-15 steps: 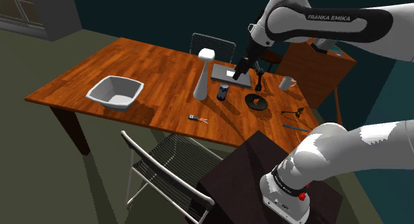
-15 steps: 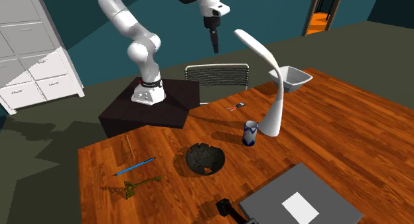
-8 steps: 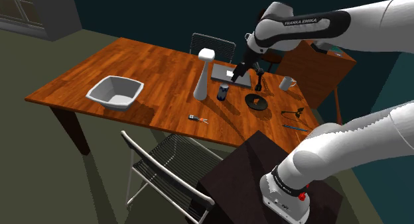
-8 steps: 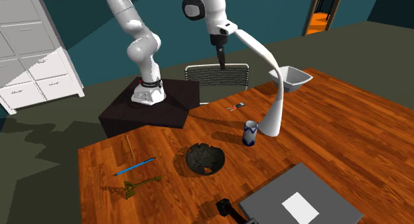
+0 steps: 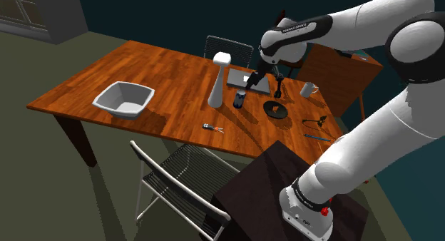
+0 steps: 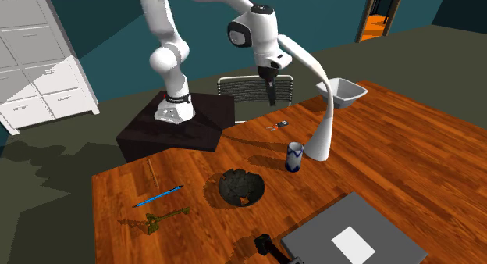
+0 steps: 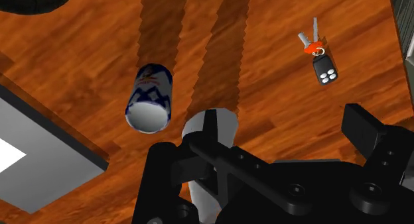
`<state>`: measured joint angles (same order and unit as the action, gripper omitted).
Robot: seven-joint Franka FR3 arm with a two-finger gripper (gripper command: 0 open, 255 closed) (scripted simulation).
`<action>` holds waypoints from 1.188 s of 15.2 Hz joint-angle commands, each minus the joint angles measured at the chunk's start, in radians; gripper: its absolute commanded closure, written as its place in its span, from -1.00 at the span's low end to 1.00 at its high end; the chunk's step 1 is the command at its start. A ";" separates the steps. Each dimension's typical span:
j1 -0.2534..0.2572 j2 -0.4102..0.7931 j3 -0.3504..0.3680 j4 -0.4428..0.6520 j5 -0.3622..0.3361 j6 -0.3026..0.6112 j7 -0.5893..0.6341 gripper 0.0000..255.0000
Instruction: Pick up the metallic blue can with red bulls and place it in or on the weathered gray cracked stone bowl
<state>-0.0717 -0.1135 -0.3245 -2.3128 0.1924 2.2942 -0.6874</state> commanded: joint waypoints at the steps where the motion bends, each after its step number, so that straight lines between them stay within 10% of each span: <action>1: -0.004 0.079 -0.021 0.042 0.046 0.023 -0.060 -1.00; 18: -0.170 0.654 0.015 0.485 0.355 0.047 -0.369 -1.00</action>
<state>-0.2394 0.5264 -0.3133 -1.8343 0.5408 2.3347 -1.0523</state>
